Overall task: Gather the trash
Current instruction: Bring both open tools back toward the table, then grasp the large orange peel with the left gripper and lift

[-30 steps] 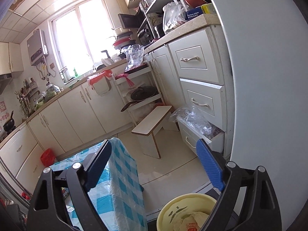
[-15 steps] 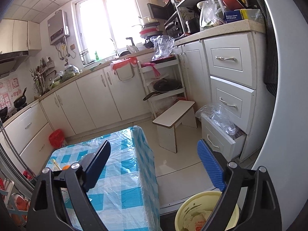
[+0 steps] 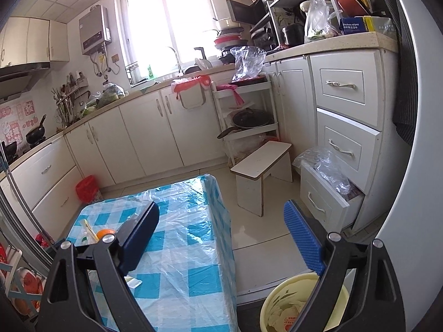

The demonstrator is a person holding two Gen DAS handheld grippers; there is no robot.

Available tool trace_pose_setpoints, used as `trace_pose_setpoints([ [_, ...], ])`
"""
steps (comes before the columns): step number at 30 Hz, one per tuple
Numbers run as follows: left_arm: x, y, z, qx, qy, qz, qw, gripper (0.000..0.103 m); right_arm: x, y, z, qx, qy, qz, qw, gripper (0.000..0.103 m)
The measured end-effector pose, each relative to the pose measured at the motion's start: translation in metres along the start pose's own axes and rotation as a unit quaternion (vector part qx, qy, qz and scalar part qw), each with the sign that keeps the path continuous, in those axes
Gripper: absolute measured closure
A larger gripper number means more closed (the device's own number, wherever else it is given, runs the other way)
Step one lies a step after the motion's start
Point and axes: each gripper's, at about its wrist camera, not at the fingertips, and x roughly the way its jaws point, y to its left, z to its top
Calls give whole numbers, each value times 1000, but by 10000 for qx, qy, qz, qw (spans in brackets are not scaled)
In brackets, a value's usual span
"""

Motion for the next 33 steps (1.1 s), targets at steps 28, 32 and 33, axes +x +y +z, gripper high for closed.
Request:
trace_pose_setpoints([
  [28, 2, 253, -35, -2130, -161, 1845, 9593, 39, 15, 38, -15, -468, 385, 407, 9973, 15],
  [32, 14, 254, -36, -1998, -116, 1777, 9635, 42, 20, 47, -19, -574, 479, 494, 9960, 15],
  [33, 16, 255, -35, -1993, -113, 1754, 9641, 42, 21, 50, -20, -613, 505, 520, 9955, 15],
])
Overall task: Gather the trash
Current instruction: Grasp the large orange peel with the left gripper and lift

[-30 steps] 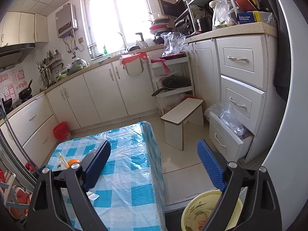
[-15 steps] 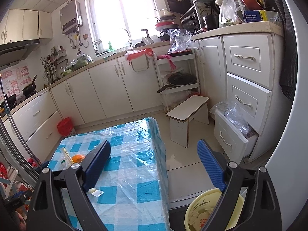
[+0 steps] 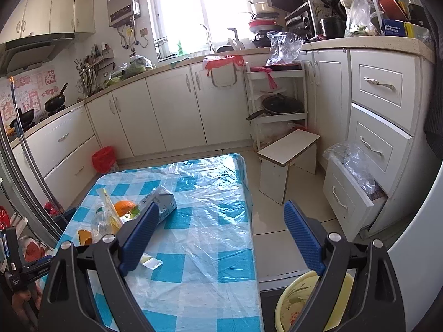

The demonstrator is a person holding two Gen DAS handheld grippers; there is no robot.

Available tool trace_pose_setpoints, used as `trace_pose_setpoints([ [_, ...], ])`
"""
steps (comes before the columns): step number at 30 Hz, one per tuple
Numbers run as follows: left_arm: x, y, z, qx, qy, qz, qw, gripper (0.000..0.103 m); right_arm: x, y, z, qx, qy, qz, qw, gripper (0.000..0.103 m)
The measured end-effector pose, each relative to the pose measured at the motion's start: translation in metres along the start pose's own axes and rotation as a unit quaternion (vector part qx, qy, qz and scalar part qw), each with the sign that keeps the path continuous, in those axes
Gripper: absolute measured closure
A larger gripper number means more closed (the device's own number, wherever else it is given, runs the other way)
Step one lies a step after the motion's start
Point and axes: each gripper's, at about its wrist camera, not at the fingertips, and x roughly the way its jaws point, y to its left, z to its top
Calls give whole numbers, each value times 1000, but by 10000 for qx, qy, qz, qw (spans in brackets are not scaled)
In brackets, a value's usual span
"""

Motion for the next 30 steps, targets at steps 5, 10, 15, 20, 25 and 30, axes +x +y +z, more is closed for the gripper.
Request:
trace_pose_setpoints([
  [5, 9, 1, 2, -34, 72, -121, 9999, 53, 8, 16, -3, -182, 107, 113, 9997, 15],
  [10, 16, 2, -1, 40, 125, -374, 9992, 73, 16, 35, -7, -412, 205, 232, 9987, 15],
  [15, 16, -2, -5, 165, 89, -595, 9981, 85, 23, 53, -11, -676, 289, 314, 9968, 15],
  [20, 12, -10, -8, 329, 28, -779, 9964, 88, 28, 68, -17, -962, 392, 442, 9936, 15],
  [25, 14, -12, -12, 339, 45, -847, 9958, 88, 40, 92, -27, -1238, 716, 836, 9862, 14],
  [30, 14, -8, -14, 320, 24, -914, 9953, 88, 61, 141, -48, -1799, 1179, 1428, 9661, 14],
])
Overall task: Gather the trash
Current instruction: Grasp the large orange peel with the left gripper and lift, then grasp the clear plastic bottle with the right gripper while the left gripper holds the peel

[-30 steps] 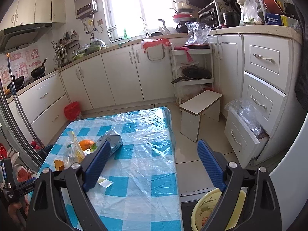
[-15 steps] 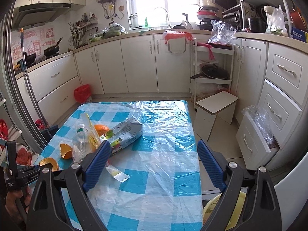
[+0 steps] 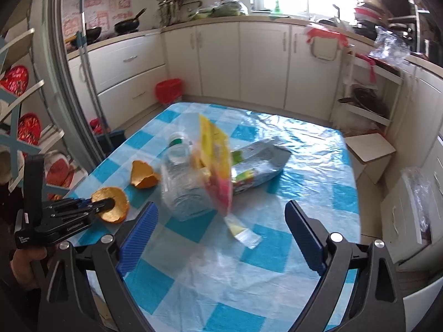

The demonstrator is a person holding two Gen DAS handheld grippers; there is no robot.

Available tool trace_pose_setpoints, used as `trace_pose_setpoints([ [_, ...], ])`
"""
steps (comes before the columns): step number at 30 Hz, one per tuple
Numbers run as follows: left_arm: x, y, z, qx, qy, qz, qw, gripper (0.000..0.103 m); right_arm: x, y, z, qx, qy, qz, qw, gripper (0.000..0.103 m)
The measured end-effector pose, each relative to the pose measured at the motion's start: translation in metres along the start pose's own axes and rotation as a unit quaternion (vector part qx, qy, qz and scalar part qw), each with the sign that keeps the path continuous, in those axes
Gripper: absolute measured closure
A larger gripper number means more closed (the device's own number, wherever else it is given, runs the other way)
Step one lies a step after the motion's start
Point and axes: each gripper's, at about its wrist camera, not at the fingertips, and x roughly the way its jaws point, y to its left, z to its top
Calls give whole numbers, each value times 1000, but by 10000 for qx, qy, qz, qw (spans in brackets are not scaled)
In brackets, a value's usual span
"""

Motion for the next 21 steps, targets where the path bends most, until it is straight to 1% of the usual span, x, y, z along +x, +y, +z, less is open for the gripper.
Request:
trace_pose_setpoints([
  [3, 0, 1, -1, 1, -20, -42, 10000, 88, 23, 28, 6, -427, 134, 54, 9990, 14],
  [5, -1, 2, -2, 23, -32, -64, 10000, 88, 33, 37, 10, -513, 165, 65, 9985, 14],
  [8, -2, 4, -3, 32, -36, -122, 9999, 88, 51, 45, 17, -573, 226, 31, 9981, 14],
  [10, -2, 5, -3, 36, -32, -163, 9999, 88, 65, 52, 21, -738, 306, -23, 9968, 14],
  [13, -3, 8, -3, 3, -23, -237, 9997, 88, 82, 59, 23, -1086, 458, -272, 9927, 14],
  [17, -3, 9, -3, -27, -25, -285, 9996, 88, 99, 57, 22, -1127, 646, -307, 9911, 14],
  [19, -2, 9, -3, -17, -27, -301, 9995, 88, 104, 56, 21, -1061, 686, -236, 9917, 17],
  [20, -2, 9, -3, -13, -29, -306, 9995, 88, 107, 55, 22, -1015, 708, -187, 9921, 25],
  [21, -2, 9, -3, -11, -31, -312, 9995, 88, 110, 55, 22, -954, 752, -148, 9925, 37],
])
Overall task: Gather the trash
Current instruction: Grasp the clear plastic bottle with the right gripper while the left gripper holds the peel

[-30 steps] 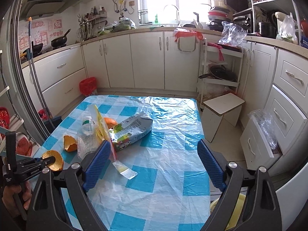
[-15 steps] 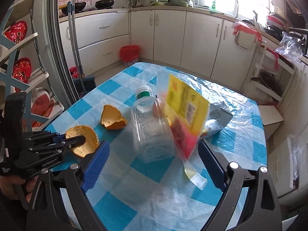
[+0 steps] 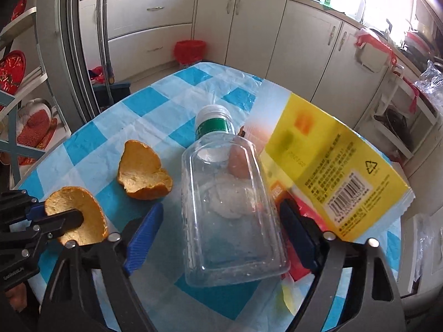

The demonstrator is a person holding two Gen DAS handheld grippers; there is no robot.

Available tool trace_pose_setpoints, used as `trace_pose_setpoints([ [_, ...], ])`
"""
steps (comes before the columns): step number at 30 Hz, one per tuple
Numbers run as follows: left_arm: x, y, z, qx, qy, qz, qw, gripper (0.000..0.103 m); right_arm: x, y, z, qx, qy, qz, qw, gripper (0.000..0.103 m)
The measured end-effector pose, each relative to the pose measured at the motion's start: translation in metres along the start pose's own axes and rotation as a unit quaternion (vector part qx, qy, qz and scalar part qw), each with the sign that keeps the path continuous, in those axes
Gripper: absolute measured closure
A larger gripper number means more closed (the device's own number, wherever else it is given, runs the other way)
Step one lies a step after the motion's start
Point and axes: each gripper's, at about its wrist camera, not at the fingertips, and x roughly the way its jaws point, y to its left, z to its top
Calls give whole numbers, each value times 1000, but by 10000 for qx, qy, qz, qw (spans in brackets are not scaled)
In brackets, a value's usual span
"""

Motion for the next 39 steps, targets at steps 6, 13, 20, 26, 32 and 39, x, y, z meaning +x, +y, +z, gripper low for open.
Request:
trace_pose_setpoints([
  [6, 2, 1, 1, -50, 9, -92, 9999, 88, -6, 0, -2, 190, -78, 381, 9991, 49],
  [13, 1, 2, 0, -75, 22, -93, 9999, 89, -58, 1, -25, 142, -309, 710, 9969, 49],
  [20, -6, -21, -3, 138, 18, -199, 9997, 92, -95, -10, -79, 96, -96, 358, 9993, 49],
  [26, -9, -58, -11, 382, 75, -320, 9987, 92, -111, -55, -116, 666, 78, -79, 9977, 49],
  [32, -4, -79, -23, 456, 259, -281, 9982, 92, -108, -79, -133, 1072, 196, -242, 9938, 48],
  [39, 1, -83, -24, 433, 356, -211, 9982, 78, -103, -76, -133, 1018, 194, -321, 9941, 41],
])
